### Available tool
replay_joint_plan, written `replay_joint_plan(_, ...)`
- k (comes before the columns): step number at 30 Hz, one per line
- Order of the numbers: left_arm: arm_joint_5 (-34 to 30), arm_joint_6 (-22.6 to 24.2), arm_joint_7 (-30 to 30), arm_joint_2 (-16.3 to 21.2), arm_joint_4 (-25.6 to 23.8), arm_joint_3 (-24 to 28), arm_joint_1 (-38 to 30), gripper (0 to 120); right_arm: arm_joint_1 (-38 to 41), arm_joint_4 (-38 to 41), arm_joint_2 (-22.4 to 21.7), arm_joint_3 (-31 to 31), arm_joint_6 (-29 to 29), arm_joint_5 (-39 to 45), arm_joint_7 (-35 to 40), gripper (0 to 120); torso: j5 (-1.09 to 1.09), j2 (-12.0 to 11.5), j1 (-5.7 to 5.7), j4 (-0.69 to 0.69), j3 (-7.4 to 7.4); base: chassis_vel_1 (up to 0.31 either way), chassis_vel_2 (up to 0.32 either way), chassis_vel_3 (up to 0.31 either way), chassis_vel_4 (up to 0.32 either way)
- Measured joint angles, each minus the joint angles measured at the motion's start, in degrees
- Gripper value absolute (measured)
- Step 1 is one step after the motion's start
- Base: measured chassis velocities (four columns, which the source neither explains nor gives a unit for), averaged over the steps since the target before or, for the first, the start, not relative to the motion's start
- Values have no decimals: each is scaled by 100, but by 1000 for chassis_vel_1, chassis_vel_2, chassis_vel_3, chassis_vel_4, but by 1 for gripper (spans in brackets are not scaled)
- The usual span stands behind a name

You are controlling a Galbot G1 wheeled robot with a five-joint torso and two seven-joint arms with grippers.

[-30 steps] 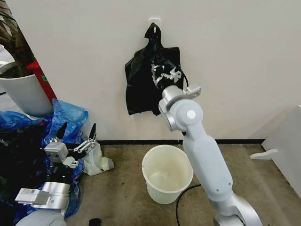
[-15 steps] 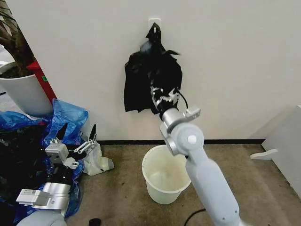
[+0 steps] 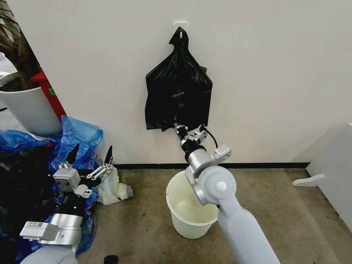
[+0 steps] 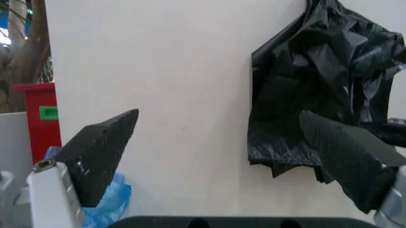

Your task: Place the garbage bag over the trash bin.

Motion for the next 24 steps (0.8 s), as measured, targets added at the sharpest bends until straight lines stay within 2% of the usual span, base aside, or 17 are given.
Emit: replay_joint_plan(24, -37, -52, 60, 36, 109, 39, -66, 100, -1041, 170, 69, 48, 9, -610, -164, 0, 0, 0, 0, 0, 0, 0, 0, 0, 0)
